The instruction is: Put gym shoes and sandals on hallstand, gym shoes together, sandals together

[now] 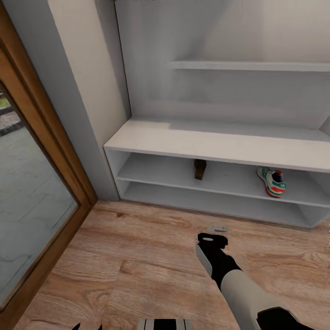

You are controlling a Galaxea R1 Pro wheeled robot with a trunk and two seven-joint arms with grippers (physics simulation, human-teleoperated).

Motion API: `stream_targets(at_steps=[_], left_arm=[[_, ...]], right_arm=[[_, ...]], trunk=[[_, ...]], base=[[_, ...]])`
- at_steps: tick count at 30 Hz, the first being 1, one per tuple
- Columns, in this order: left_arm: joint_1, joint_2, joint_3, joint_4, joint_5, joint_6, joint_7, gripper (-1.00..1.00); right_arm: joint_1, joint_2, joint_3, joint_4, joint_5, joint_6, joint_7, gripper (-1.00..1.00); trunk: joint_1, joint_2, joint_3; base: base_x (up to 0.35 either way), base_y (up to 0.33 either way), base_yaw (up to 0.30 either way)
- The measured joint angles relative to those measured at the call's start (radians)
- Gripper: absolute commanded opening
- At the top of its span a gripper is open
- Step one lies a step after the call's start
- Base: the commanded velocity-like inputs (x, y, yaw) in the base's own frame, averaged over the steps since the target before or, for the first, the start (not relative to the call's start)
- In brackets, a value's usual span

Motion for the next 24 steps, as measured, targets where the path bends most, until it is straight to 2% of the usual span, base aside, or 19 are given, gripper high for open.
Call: stream_targets(at_steps=[10, 11, 12, 14, 19, 20, 21, 22, 24], left_arm=[[0.0, 0.0, 0.001, -0.002, 0.0, 0.0, 0.002, 1.0], [-0.001, -0.001, 0.003, -0.01, 0.001, 0.0, 0.002, 1.0], [-0.001, -0.001, 0.003, -0.011, 0.001, 0.0, 0.002, 1.0], [-0.001, -0.002, 0.003, -0.013, 0.001, 0.0, 0.002, 1.0], [-0.001, -0.002, 0.003, -0.013, 0.0, 0.0, 0.002, 1.0], [-0.001, -0.002, 0.003, -0.013, 0.0, 0.0, 0.002, 1.0], [-0.001, -0.002, 0.003, -0.012, 0.0, -0.001, 0.002, 1.0], [-0.001, -0.002, 0.002, -0.01, 0.0, -0.001, 0.002, 1.0], [-0.001, -0.002, 0.001, -0.008, 0.0, -0.002, 0.002, 1.0]], right_arm=[[0.001, -0.004, 0.001, 0.2, 0.004, -0.194, 0.0, 1.0], [0.003, -0.024, 0.002, 0.313, 0.008, -0.311, 0.001, 1.0], [0.003, -0.029, 0.003, 0.35, 0.008, -0.337, 0.006, 1.0], [0.02, -0.052, 0.003, 0.398, 0.011, -0.399, 0.062, 1.0], [0.077, -0.107, 0.003, 0.435, 0.011, -0.45, 0.194, 1.0], [0.099, -0.128, 0.001, 0.441, 0.01, -0.46, 0.25, 1.0], [0.109, -0.138, 0.004, 0.443, 0.01, -0.463, 0.279, 1.0], [0.142, -0.179, 0.0, 0.45, 0.007, -0.474, 0.412, 1.0], [0.153, -0.194, 0.005, 0.451, 0.009, -0.476, 0.443, 1.0]], trunk=[[0.0, 0.0, 0.0], [0.0, 0.0, 0.0], [0.0, 0.0, 0.0], [0.0, 0.0, 0.0], [0.0, 0.0, 0.0], [-0.001, 0.0, 0.0], [-0.001, 0.0, 0.0], [-0.001, 0.0, 0.0], [-0.001, 0.0, 0.0]], base=[[-0.334, 0.0, 0.0], [-0.284, 0.0, 0.0], [-0.228, 0.0, 0.0], [-0.171, 0.0, 0.0], [-0.08, 0.0, 0.0], [-0.032, 0.0, 0.0], [-0.008, 0.0, 0.0], [-0.007, 0.0, 0.0], [-0.005, 0.0, 0.0]])
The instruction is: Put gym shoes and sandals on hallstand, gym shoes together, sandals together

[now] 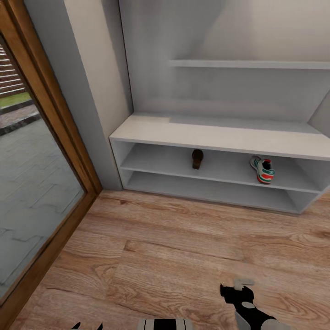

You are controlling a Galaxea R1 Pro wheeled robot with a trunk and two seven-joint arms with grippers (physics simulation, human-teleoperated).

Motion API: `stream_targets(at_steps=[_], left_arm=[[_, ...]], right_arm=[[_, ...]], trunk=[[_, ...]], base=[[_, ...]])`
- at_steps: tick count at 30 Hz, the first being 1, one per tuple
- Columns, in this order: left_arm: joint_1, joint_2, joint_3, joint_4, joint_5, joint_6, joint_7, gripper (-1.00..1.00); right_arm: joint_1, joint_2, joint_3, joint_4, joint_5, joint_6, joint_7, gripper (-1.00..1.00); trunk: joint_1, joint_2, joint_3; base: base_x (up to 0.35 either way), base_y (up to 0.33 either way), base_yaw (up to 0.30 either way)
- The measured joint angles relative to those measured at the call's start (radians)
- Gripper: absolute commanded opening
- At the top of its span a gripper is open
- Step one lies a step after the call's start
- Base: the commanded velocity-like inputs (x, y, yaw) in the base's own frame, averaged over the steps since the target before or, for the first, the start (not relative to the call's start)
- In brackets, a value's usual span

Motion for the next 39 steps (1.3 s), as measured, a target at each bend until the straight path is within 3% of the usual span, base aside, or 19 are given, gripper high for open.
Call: stream_targets(at_steps=[6, 7, 9, 23, 31, 39], left_arm=[[0.0, 0.001, 0.006, 0.003, 0.001, -0.001, 0.0, 1.0], [0.0, 0.003, 0.01, 0.004, 0.003, -0.001, 0.012, 1.0], [0.0, 0.002, 0.01, 0.004, 0.003, -0.002, 0.038, 1.0], [0.0, 0.007, 0.01, 0.004, 0.003, -0.003, 0.071, 1.0], [0.0, 0.009, 0.01, 0.005, 0.002, -0.003, 0.072, 1.0], [0.0, 0.01, 0.011, 0.006, 0.001, -0.001, 0.074, 1.0]], right_arm=[[0.04, -0.021, 0.0, 0.0, 0.0, -0.024, 0.036, 1.0], [0.067, -0.027, -0.001, 0.001, 0.001, -0.114, 0.046, 1.0], [0.077, -0.03, 0.0, 0.001, 0.002, -0.172, 0.049, 1.0], [0.094, -0.054, 0.001, 0.002, 0.001, -0.231, 0.045, 1.0], [0.129, -0.054, 0.0, 0.001, 0.0, -0.32, 0.043, 1.0], [0.148, -0.048, 0.001, 0.001, 0.0, -0.35, 0.043, 1.0]], trunk=[[0.0, 0.0, 0.0], [0.0, 0.0, 0.0], [0.0, 0.0, 0.0], [0.0, 0.0, 0.0], [0.0, 0.0, 0.003], [0.0, 0.0, 0.007]], base=[[-0.002, 0.0, 0.0], [0.0, 0.0, 0.0], [0.0, 0.0, 0.0], [0.0, 0.0, -0.002], [0.0, 0.0, -0.205], [0.0, 0.0, -0.263]])
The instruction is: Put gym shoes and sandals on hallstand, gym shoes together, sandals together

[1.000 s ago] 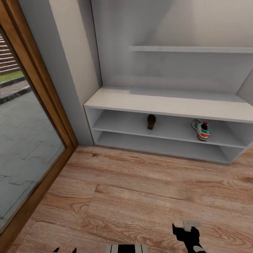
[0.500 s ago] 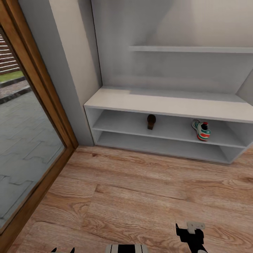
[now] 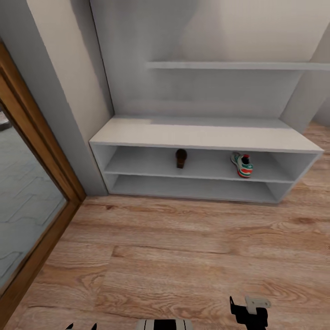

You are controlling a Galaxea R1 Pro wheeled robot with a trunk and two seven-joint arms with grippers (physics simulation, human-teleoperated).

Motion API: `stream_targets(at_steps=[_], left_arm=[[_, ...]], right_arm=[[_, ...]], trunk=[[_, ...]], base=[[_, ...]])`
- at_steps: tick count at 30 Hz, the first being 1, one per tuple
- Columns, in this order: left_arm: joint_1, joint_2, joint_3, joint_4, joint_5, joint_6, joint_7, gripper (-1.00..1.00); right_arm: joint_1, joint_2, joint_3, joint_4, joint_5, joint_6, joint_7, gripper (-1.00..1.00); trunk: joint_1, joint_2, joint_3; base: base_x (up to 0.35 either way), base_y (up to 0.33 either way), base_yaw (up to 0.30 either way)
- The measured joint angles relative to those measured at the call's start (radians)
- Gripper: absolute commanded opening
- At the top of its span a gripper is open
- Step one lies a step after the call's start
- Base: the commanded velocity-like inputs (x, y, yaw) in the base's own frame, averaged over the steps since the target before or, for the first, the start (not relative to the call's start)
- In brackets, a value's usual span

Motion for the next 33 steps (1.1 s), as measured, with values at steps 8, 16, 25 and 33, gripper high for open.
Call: stream_targets(at_steps=[8, 16, 25, 33], left_arm=[[0.0, 0.0, 0.0, 0.0, 0.0, 0.0, 0.0, 1.0], [0.0, -0.002, 0.0, 0.001, 0.0, 0.0, 0.0, 1.0], [0.0, -0.004, -0.002, 0.001, 0.0, 0.0, 0.0, 1.0], [0.0, -0.005, -0.002, 0.002, 0.0, 0.0, 0.001, 1.0]], right_arm=[[0.004, 0.003, -0.001, 0.0, -0.002, -0.005, 0.0, 1.0], [0.004, 0.003, -0.002, 0.0, -0.003, -0.006, 0.0, 1.0], [0.004, 0.004, -0.002, 0.0, -0.005, -0.006, 0.0, 1.0], [0.004, 0.003, -0.003, 0.0, -0.006, -0.006, -0.001, 1.0]], trunk=[[0.0, 0.0, 0.003], [0.0, 0.0, 0.004], [0.0, 0.0, 0.004], [0.0, 0.0, 0.004]], base=[[0.0, 0.0, -0.279], [0.0, 0.0, -0.288], [0.0, 0.0, -0.289], [0.0, 0.0, -0.29]])
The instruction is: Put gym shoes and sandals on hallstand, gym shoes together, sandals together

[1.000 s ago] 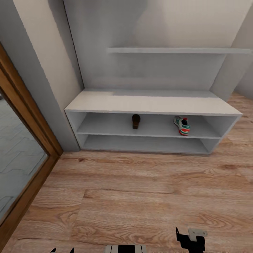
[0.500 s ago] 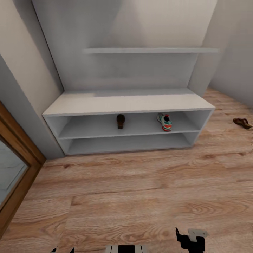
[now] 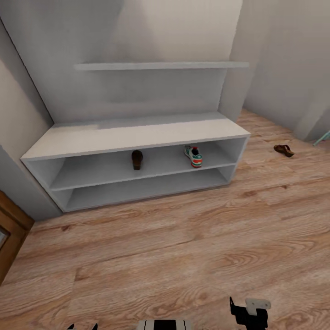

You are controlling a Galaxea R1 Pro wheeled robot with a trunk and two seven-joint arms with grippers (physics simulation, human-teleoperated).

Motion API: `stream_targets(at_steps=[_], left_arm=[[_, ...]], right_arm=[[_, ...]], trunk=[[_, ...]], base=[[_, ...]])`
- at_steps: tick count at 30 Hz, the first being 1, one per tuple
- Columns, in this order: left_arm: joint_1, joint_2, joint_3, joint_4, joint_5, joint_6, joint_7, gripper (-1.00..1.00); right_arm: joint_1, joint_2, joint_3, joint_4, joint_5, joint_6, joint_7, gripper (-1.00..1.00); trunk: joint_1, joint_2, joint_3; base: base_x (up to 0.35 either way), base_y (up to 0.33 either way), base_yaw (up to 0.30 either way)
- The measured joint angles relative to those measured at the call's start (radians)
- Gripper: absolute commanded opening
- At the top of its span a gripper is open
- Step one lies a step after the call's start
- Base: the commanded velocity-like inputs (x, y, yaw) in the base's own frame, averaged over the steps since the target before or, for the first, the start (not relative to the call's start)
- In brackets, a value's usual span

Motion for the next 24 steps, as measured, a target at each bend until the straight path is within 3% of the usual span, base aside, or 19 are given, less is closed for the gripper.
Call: stream_targets(at_steps=[7, 10, 11, 14, 24], left_arm=[[0.0, 0.002, 0.002, 0.0, 0.007, -0.001, 0.003, 1.0], [0.0, 0.004, 0.003, 0.0, 0.011, -0.001, 0.026, 1.0], [0.0, 0.002, 0.002, 0.0, 0.011, -0.001, 0.058, 1.0], [0.0, 0.0, 0.001, 0.0, 0.006, -0.001, 0.074, 1.0], [0.0, -0.003, -0.006, 0.001, 0.0, -0.001, 0.084, 1.0]], right_arm=[[0.0, -0.007, -0.003, -0.001, -0.002, -0.005, -0.001, 1.0], [0.001, -0.023, -0.005, -0.001, -0.003, -0.015, -0.001, 1.0], [0.001, -0.038, -0.006, -0.001, -0.005, -0.036, -0.001, 1.0], [0.002, -0.048, -0.004, -0.001, -0.004, -0.048, -0.001, 1.0], [0.014, -0.046, -0.002, 0.0, -0.003, -0.055, 0.001, 1.0]], trunk=[[0.0, 0.0, 0.0], [0.0, 0.0, 0.0], [0.0, 0.0, 0.0], [0.0, 0.0, 0.0], [0.0, 0.0, 0.0]], base=[[0.0, 0.0, -0.29], [0.0, 0.0, -0.29], [0.0, 0.0, -0.29], [0.0, 0.0, -0.291], [0.0, 0.0, -0.291]])
